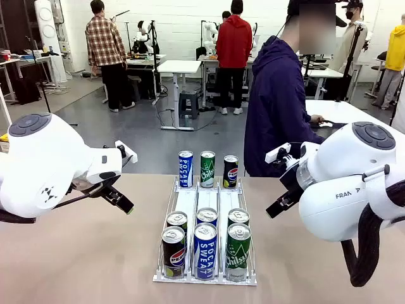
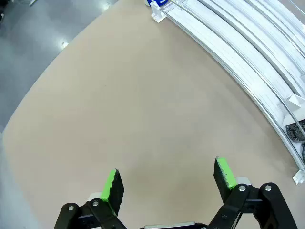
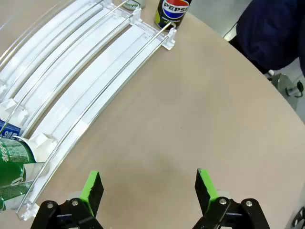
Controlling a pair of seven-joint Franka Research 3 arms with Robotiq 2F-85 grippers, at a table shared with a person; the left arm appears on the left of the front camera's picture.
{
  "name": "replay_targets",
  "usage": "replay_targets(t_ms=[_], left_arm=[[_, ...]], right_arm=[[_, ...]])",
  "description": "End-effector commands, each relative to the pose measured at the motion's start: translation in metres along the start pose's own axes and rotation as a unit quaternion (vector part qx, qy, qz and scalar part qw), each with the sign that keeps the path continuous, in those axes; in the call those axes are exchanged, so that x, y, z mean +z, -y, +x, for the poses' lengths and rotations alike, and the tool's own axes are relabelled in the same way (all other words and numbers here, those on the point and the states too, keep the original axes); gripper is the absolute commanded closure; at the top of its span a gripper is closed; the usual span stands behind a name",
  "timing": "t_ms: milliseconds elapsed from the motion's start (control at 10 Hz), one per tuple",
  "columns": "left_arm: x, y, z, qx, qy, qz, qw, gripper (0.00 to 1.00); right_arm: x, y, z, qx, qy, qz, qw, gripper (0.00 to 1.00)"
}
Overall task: Retrieve and hand over the desired beverage to the person.
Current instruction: Pick up a can of the same type that the person held from the Automatic Can Dispenser.
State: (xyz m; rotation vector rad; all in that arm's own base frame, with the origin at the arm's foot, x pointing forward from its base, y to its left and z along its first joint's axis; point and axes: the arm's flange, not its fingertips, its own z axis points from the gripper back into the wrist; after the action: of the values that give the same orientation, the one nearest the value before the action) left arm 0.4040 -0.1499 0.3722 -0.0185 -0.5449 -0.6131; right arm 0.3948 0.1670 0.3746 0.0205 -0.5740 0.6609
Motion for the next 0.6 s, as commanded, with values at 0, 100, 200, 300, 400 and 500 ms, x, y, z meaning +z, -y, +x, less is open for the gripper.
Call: replay_targets(t_ms=[0,100,200,300,400,500], left_arm=[[0.0,0.0001,0.0,0.0,0.0,0.0,1.0,0.0],[0.0,0.0001,0.0,0.0,0.0,0.0,1.0,0.0],[0.0,0.0001,0.0,0.0,0.0,0.0,1.0,0.0],[0.0,0.0001,0.0,0.0,0.0,0.0,1.0,0.0],[0.0,0.0001,0.0,0.0,0.0,0.0,1.0,0.0],[0.0,0.0001,0.0,0.0,0.0,0.0,1.0,0.0]], right_arm=[[0.0,0.0,0.0,0.0,0.0,0.0,1.0,0.0],[0.0,0.0,0.0,0.0,0.0,0.0,1.0,0.0],[0.0,0.0,0.0,0.0,0.0,0.0,1.0,0.0],[0.0,0.0,0.0,0.0,0.0,0.0,1.0,0.0],[0.0,0.0,0.0,0.0,0.0,0.0,1.0,0.0],[0.0,0.0,0.0,0.0,0.0,0.0,1.0,0.0]])
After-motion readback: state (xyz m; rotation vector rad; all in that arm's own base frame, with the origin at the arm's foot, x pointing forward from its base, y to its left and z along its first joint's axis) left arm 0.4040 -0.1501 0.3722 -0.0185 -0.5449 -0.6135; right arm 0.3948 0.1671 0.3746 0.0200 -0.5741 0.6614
